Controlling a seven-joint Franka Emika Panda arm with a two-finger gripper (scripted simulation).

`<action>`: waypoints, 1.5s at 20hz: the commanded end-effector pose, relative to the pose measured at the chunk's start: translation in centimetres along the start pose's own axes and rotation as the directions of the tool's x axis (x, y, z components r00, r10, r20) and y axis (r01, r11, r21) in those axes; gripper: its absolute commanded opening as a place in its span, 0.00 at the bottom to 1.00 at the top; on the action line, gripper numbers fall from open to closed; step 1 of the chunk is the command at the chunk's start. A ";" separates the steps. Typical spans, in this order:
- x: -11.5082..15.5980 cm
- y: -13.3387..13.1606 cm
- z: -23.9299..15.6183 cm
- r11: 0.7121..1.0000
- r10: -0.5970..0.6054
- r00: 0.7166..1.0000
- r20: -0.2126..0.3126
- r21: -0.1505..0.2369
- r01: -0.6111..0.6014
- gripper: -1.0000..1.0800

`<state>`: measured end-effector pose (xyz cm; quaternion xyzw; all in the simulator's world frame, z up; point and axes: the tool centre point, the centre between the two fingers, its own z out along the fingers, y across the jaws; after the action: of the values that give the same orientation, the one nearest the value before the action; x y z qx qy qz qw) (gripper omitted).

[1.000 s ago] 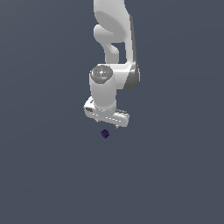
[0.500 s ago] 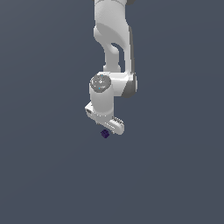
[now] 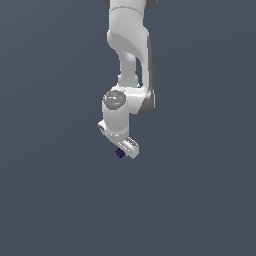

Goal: Pick up the object and move it to a goal position.

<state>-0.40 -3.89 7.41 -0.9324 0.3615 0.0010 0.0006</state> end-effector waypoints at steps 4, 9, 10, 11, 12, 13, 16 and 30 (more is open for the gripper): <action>0.0 0.1 0.2 1.000 0.014 1.000 -0.001 -0.001 -0.014 0.96; 0.0 0.1 1.0 1.000 0.014 1.000 -0.002 -0.001 -0.014 0.96; 0.0 0.1 1.4 1.000 0.015 1.000 -0.002 -0.001 -0.015 0.96; 0.0 0.1 1.8 1.000 0.015 1.000 -0.002 -0.001 -0.015 0.96; 0.0 0.1 2.3 1.000 0.016 1.000 -0.002 0.000 -0.016 0.96; 0.0 0.1 2.8 1.000 0.017 1.000 -0.002 0.000 -0.017 0.96; 0.0 0.1 4.3 1.000 0.018 1.000 -0.002 0.000 -0.018 0.96; 0.0 0.1 5.2 1.000 0.018 1.000 -0.002 0.000 -0.018 0.00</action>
<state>-0.40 -3.95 2.21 -0.9290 0.3700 0.0000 0.0001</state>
